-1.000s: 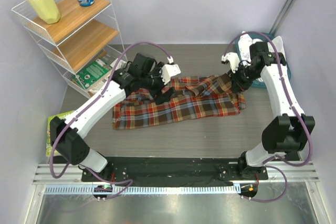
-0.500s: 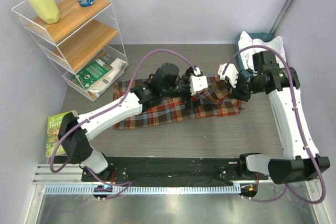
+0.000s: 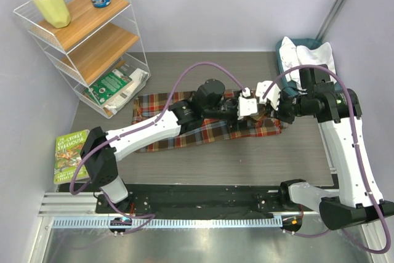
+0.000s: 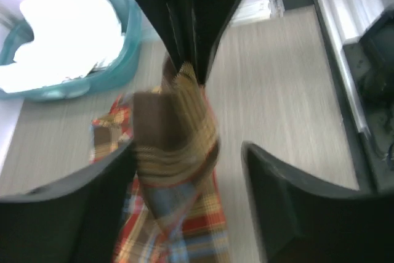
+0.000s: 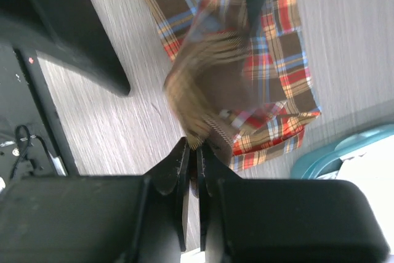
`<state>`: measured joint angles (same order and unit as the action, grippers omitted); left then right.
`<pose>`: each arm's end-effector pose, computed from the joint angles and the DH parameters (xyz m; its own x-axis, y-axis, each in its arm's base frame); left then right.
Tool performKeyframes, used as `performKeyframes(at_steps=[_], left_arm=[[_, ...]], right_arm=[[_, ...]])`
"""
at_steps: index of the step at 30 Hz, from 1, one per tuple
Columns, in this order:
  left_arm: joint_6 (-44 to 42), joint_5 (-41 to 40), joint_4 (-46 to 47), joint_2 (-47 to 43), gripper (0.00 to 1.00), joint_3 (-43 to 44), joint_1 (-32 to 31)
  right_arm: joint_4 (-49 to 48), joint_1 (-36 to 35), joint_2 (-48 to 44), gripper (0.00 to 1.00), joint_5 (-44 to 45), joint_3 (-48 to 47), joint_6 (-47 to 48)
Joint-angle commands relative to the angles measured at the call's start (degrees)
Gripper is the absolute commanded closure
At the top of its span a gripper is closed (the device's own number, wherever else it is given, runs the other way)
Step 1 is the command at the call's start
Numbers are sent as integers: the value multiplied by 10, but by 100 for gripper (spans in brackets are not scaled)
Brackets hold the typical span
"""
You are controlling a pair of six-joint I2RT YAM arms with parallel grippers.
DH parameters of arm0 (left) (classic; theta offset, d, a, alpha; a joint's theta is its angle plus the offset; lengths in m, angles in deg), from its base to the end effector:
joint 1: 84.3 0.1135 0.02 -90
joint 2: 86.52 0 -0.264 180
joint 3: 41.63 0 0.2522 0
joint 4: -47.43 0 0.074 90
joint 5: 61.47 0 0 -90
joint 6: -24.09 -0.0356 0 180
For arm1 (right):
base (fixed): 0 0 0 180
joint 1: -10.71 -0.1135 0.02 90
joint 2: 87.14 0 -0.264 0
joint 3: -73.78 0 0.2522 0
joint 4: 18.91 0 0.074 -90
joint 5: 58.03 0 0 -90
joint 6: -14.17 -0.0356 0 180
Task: Fold and stack the long sleeve shirts
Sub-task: Fold the shirt
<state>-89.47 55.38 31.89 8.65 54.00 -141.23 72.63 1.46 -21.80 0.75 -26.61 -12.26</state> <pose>0.2038 -0.3424 0.3509 0.2638 0.2484 -0.9320 0.9602 0.0241 0.2782 0.1687 0.0462 0.4112 0.0097 -0.7743 -0.6327 -0.9238 0.2352 -0.3020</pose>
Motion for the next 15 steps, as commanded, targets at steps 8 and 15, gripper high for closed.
performKeyframes(at_steps=[8,15], left_arm=[[40,80,-122,-77,100,41,-27],[31,115,-202,-108,100,91,-56]], right_arm=[[-60,-14,-48,51,17,-71,-169],[-173,85,-10,23,-33,-124,-283]])
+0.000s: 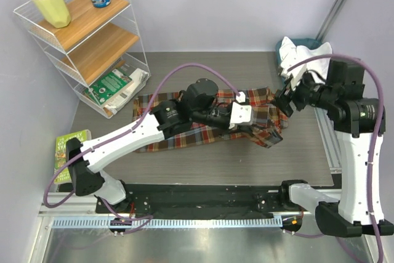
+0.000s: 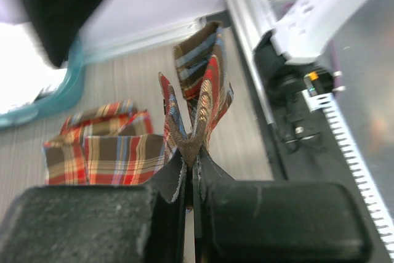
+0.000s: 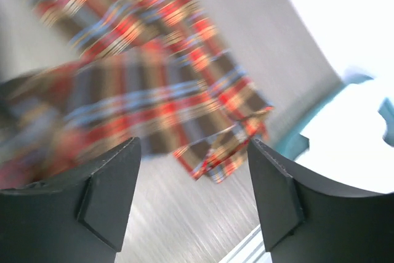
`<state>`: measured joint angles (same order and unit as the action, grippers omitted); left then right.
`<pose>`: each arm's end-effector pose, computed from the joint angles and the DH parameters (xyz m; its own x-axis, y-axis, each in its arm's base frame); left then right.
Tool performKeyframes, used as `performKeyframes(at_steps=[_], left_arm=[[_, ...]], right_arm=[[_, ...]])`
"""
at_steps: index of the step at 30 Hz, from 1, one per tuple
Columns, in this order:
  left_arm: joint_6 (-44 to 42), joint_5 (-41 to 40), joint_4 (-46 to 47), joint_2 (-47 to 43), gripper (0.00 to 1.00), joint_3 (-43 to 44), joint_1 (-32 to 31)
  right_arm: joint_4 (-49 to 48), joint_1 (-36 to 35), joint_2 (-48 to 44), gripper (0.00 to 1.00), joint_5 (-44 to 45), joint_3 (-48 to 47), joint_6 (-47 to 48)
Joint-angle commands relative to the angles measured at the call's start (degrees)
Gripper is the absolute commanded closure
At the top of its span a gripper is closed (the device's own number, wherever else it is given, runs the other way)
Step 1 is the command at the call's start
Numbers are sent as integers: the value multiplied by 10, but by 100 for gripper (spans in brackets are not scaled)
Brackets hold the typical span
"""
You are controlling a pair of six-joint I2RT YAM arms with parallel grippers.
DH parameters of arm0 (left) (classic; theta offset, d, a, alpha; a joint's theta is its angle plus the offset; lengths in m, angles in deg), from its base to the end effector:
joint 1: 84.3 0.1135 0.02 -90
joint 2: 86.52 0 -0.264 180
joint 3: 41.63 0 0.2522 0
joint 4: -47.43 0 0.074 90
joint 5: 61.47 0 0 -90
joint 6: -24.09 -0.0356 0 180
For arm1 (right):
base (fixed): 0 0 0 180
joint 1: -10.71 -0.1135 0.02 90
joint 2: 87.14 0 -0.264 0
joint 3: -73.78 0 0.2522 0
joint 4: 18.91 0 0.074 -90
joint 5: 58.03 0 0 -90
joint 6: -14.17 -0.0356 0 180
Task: Fold and stack the long sleeve shirts
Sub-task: Fold the shirt
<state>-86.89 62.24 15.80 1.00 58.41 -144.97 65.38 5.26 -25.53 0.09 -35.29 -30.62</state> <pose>0.1555 -0.3172 0.3980 0.2019 0.2487 -0.9473 0.9744 -0.1486 0.1687 0.1460 0.0328 0.4691 -0.0645 -0.6115 -0.7886 -0.7768 0.5268 -0.3450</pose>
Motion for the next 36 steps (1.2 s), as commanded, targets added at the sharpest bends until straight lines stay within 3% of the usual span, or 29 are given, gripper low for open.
performKeyframes(at_steps=[1,8,19,23,26,36], left_arm=[[3,45,-48,-38,100,52,-26],[19,65,-49,-37,100,105,-32],[37,50,-1,-46,100,131,-32],[51,-14,20,-40,100,123,-17],[66,-68,73,-47,100,67,6],[119,-204,204,-31,100,9,77]], right_arm=[[-104,85,39,23,-34,-56,-109],[-107,170,175,22,-78,-115,-163],[-101,175,221,30,-82,12,-85],[-77,175,221,30,-99,22,-59],[-57,175,208,25,-112,9,-56],[5,217,130,14,-213,-53,-112]])
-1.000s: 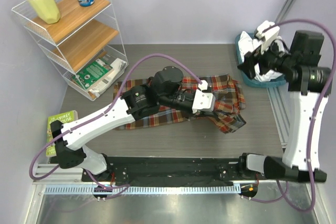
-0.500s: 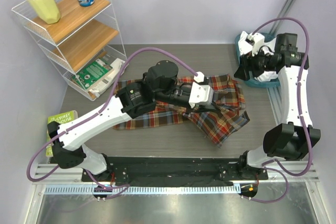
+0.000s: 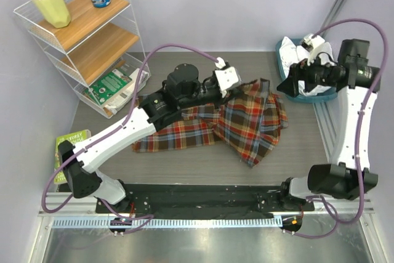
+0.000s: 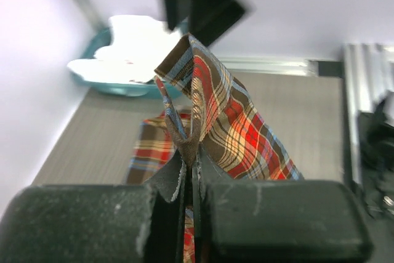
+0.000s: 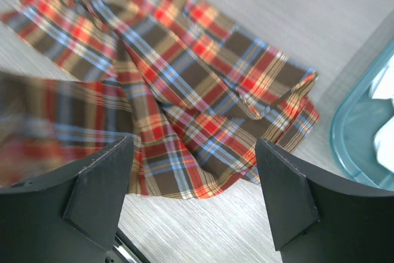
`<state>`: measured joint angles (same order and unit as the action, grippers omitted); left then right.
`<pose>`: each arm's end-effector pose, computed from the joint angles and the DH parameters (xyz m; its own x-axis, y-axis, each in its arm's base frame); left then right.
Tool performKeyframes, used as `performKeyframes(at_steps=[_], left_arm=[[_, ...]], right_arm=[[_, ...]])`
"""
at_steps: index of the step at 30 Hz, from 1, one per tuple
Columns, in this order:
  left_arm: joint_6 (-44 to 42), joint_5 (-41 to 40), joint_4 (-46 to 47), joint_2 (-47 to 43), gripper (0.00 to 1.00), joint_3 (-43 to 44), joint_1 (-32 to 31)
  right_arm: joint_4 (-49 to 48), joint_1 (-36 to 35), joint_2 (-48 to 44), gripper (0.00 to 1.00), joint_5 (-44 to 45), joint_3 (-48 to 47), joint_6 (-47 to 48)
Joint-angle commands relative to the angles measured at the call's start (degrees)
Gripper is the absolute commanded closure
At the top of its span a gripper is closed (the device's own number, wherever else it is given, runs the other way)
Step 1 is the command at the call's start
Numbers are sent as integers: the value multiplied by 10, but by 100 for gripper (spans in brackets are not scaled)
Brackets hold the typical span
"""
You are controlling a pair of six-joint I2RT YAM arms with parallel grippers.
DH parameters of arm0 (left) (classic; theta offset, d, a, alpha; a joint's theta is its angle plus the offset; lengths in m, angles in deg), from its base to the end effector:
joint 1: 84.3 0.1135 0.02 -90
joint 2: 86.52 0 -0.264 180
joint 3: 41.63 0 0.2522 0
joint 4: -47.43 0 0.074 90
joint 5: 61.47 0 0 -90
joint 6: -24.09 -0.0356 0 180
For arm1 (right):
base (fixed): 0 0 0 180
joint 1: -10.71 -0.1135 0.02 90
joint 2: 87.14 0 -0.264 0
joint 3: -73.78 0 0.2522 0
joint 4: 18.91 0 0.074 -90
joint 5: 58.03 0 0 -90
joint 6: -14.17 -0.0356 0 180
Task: Fold and stack the long sleeve shirts
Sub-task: Fold the shirt
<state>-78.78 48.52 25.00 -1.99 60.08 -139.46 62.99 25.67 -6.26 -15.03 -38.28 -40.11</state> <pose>0.1858 -0.2883 0.4410 0.1642 0.1306 -0.9778 0.9532 0.2343 0.1913 0.2542 -0.0410 0.4287 -0.4488 -0.2922 -0.8445 -0.6568 0.7486 0.0900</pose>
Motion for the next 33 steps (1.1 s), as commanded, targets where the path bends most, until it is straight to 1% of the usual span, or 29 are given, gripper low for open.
performKeyframes(at_steps=[1,3,4,6,7,9,10,11,12,14,18,21,22,23,24,25,26,27,28,29,31,32,33], left_arm=[[39,-67,118,1,100,-11,25],[47,-60,135,3,100,-19,35],[50,-52,140,4,100,-21,38],[56,-41,146,7,100,-22,44],[57,-37,146,8,100,-22,44],[55,-32,149,10,100,-22,46],[57,-29,152,11,100,-21,47],[59,-28,152,11,100,-19,48],[62,-21,153,12,100,-19,51],[68,-16,158,14,100,-15,53],[69,-7,159,19,100,-8,54],[69,-9,153,23,100,-4,56],[69,-12,153,23,100,-2,56],[74,-12,153,22,100,-3,58],[76,-12,153,23,100,-4,59],[76,-12,153,22,100,-8,59],[74,-12,153,18,100,-10,60],[73,-13,153,15,100,-14,60],[72,-13,151,13,100,-19,61],[70,-17,148,6,99,-22,64],[69,-23,141,-1,77,-31,67],[70,-38,137,-6,69,-36,73],[75,-51,132,-17,49,-40,77]], right_arm=[[31,15,-70,13,-70,-20,-17],[33,16,-87,12,-84,-7,-17],[33,16,-92,12,-112,2,-18],[32,16,-100,10,-141,30,-10],[31,16,-109,10,-176,42,-1],[-8,16,-121,7,-198,83,-14],[-36,15,-135,7,-203,99,-35],[-97,13,-140,6,-208,114,-85],[-125,10,-143,5,-205,139,-105],[-179,-5,-149,5,-194,155,-139],[-198,-49,-135,6,-187,149,-157],[-207,-84,-133,9,-181,142,-169],[-221,-92,-136,13,-175,144,-185],[-264,-108,-139,20,-159,151,-202],[-286,-112,-146,38,-137,152,-229],[-303,-114,-147,44,-128,152,-236],[-333,-114,-147,53,-115,146,-246],[-339,-117,-136,79,-101,138,-252],[-339,-117,-127,95,-81,126,-253],[-339,-117,-115,99,-69,103,-255],[-336,-117,-82,99,-53,76,-241],[-335,-119,-72,99,-49,52,-238],[-334,-123,-61,99,-45,38,-234]])
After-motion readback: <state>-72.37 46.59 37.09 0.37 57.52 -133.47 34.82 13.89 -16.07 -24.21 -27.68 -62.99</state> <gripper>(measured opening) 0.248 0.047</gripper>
